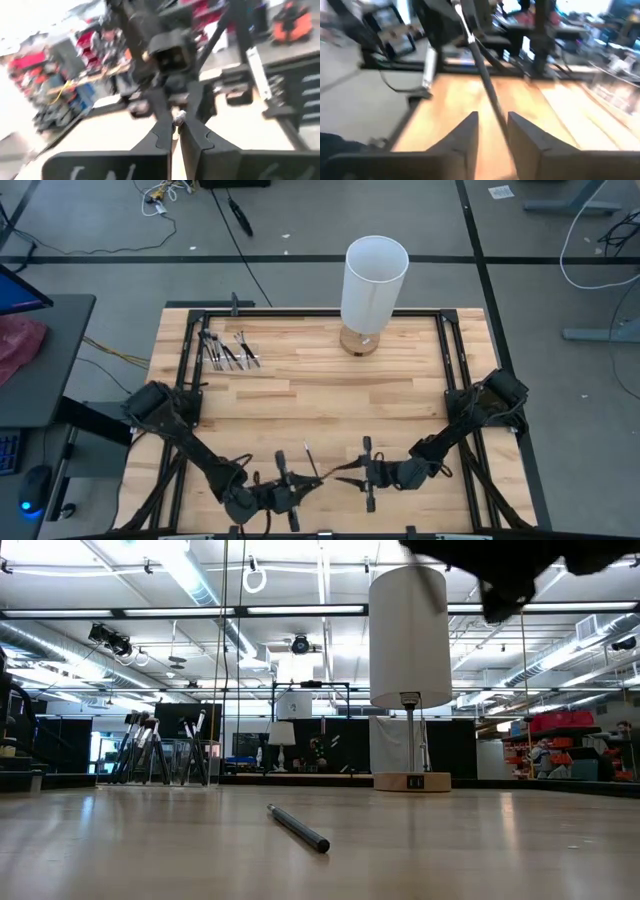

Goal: Put items in baskets/containers
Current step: Put the black eyeshadow brush into the transparent organizer

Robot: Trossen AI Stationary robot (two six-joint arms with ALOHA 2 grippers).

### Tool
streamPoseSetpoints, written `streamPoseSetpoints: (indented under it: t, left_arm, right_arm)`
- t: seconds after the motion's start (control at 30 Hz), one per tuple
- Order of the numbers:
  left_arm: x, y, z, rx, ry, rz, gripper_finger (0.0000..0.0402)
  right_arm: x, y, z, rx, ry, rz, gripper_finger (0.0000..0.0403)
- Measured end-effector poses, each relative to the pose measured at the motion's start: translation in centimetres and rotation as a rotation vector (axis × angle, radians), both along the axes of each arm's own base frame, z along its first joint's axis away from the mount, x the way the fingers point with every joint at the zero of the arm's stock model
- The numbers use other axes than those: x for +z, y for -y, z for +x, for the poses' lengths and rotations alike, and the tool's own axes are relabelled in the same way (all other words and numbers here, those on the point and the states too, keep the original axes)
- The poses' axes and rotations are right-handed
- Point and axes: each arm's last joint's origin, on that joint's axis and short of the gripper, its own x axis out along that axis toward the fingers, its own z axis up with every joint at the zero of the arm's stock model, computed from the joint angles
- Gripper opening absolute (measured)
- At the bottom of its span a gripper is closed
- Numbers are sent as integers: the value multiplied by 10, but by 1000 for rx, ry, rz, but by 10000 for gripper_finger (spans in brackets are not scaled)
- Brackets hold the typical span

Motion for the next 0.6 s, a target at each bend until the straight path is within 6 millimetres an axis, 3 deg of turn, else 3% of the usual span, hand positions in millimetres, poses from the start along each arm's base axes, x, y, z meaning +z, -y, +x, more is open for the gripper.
streamPoseSetpoints:
  t: [0.23,0.6]
  left_arm:
    - [29,-29,-27,141,-118,-158,14]
    - [64,-141,-84,510,-337,-388,17]
  right_arm:
    - [-2,5,-5,-112,-91,26,151]
    - [-3,8,-2,-119,-94,66,156]
